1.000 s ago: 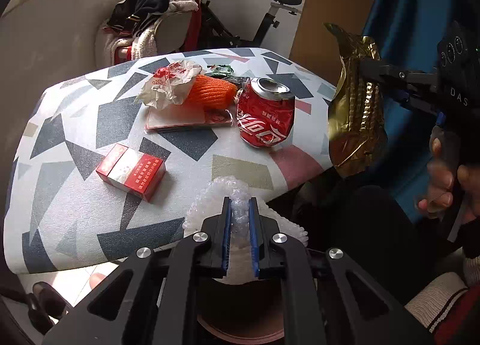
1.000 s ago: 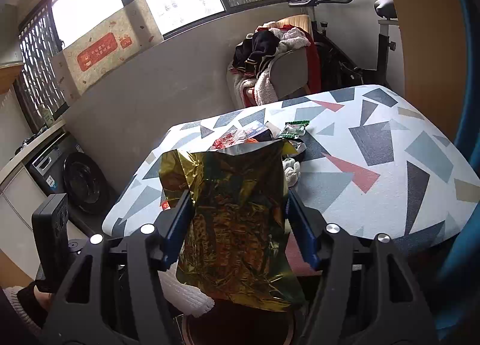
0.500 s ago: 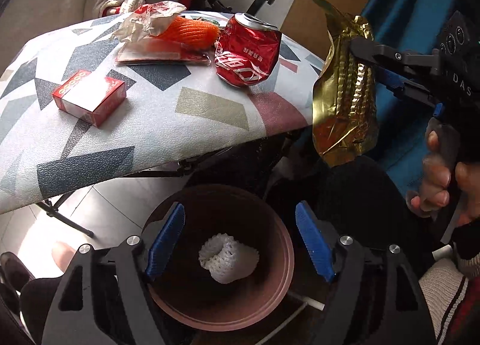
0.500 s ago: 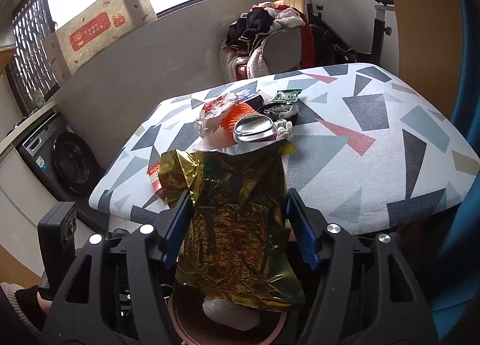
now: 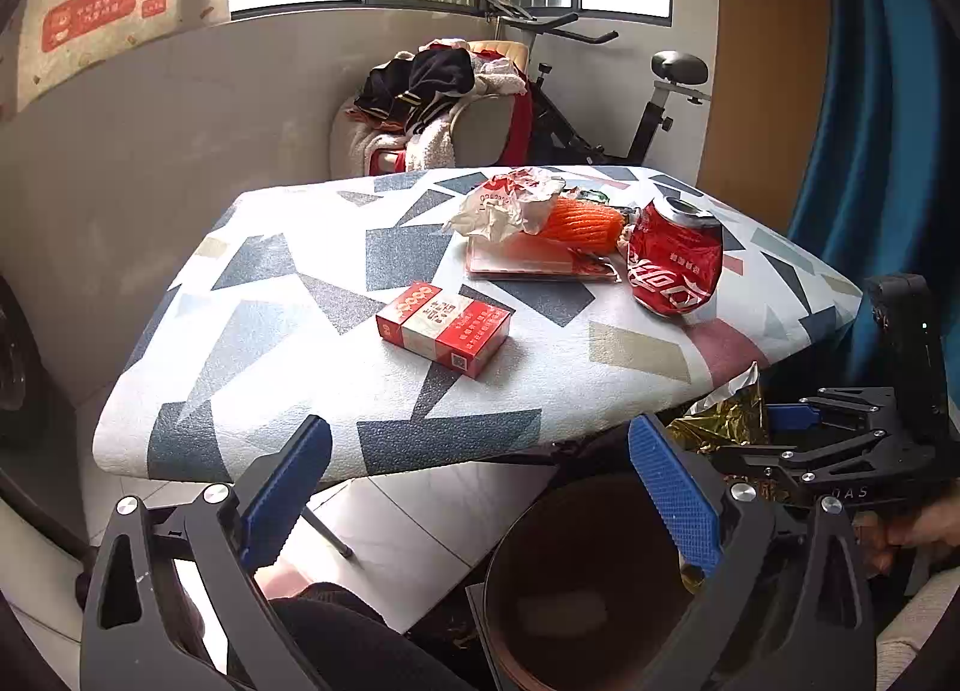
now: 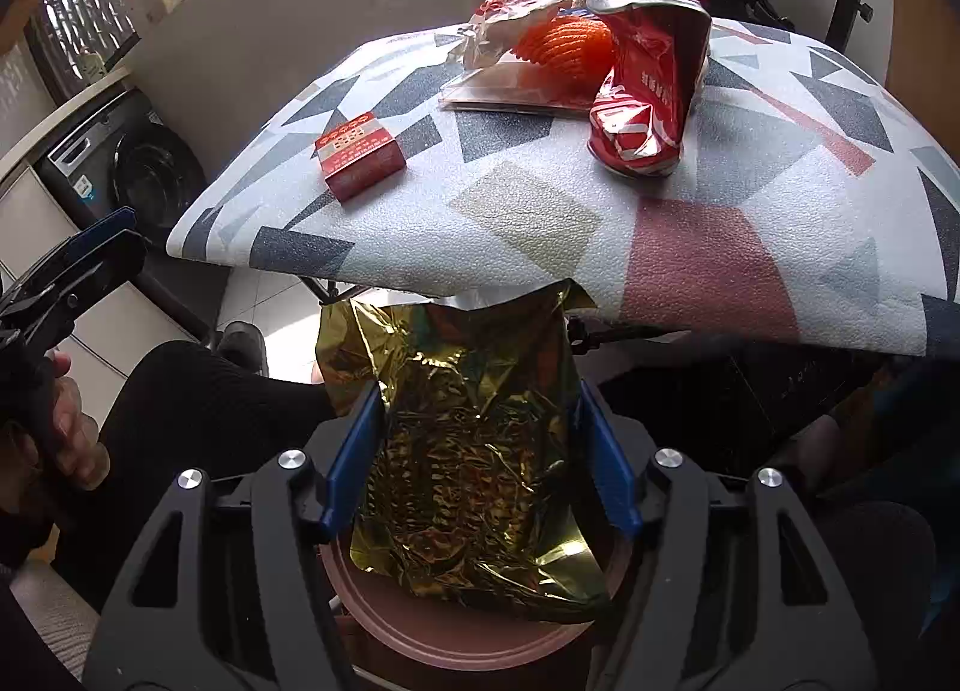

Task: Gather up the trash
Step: 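Open both grippers to drop the foam net and foil bag into the bin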

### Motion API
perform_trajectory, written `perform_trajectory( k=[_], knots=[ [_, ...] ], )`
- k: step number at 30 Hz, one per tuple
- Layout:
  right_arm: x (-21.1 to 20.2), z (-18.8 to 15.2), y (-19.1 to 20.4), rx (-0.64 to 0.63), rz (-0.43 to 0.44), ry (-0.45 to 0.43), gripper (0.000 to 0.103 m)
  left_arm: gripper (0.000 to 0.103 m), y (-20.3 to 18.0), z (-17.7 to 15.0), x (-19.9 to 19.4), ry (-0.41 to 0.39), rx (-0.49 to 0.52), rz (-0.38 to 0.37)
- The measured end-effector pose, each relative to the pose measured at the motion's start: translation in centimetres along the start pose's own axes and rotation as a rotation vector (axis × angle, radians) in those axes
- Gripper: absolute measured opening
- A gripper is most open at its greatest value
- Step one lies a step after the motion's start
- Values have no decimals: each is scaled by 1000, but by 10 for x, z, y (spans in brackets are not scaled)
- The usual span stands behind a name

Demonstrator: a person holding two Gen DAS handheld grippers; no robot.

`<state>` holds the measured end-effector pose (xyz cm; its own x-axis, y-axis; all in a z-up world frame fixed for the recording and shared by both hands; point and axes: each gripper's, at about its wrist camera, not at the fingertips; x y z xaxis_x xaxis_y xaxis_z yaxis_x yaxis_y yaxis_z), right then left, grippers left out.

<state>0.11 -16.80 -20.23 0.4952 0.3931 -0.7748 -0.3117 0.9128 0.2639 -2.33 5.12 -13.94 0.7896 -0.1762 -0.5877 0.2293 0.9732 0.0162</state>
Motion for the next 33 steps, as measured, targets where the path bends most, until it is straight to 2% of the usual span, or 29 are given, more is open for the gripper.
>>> perform_trajectory(
  k=[5,8,15,22,26,30,33],
  knots=[
    [15,-3,7,-28,-5,45,65,97,26,-5,16,58,-120,-18],
    [22,-4,11,-47,-13,70,66,97,31,-8,24,89,-146,-27],
    [33,-6,11,-63,-35,114,69,97,22,-7,33,105,-121,-11],
    [33,-6,11,-69,-33,118,71,97,27,-9,33,105,-168,-16],
    [32,-7,10,-66,-36,118,73,97,25,-8,33,108,-156,-9],
    [28,-6,8,-59,-51,105,91,97,21,-8,32,109,-133,-1],
    [25,-5,5,-47,-71,90,95,97,20,-8,33,110,-128,4]
  ],
)
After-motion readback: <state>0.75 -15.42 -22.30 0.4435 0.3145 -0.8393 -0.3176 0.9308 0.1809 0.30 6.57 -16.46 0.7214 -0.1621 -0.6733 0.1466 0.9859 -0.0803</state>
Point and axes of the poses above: each gripper's, at about its wrist camera, not at the fingertips, and x roughly the way its jaws point, y to its left, z to its top, and after that the axes turned 1 degree about -y, right-handed
